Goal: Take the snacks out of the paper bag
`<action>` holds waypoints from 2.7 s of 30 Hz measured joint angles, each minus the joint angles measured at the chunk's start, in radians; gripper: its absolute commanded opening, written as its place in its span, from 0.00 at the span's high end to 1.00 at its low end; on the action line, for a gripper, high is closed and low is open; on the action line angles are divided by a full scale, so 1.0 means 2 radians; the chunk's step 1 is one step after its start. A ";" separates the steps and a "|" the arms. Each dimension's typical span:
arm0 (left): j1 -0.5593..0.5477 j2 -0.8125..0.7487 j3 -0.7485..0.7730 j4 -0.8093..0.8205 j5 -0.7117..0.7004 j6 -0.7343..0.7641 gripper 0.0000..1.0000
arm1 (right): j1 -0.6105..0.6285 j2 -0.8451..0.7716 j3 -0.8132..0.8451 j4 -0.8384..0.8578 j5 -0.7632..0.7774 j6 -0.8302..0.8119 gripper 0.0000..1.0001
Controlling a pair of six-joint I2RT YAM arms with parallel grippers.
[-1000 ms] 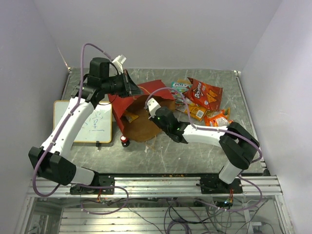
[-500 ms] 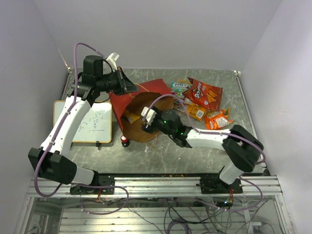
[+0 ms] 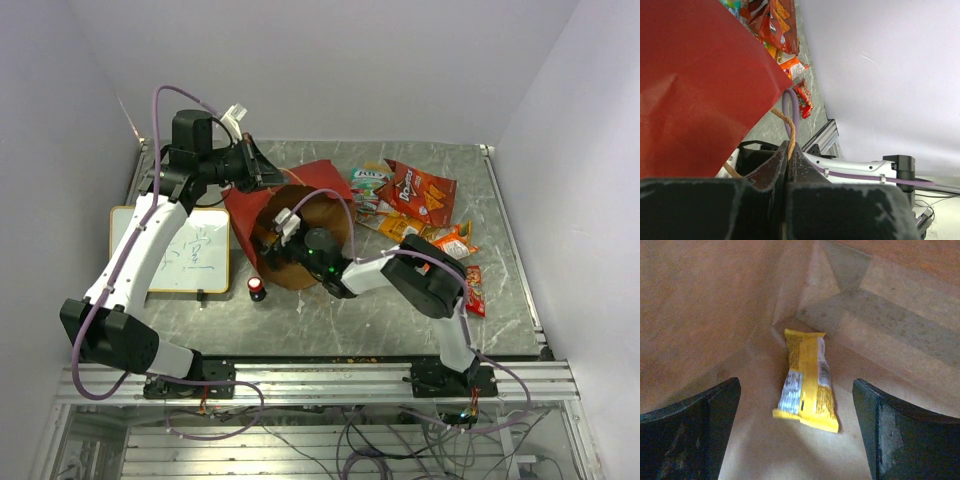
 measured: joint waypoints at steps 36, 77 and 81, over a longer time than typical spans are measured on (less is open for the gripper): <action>0.025 0.026 0.034 0.017 0.019 -0.025 0.93 | -0.005 -0.048 0.042 -0.196 0.050 -0.040 1.00; 0.164 0.119 -0.008 0.229 0.014 -0.216 0.93 | -0.028 -0.397 0.034 -0.207 0.263 -0.178 1.00; 0.194 0.111 -0.009 0.179 0.008 -0.166 0.93 | -0.052 -0.397 0.056 -0.240 0.263 -0.165 1.00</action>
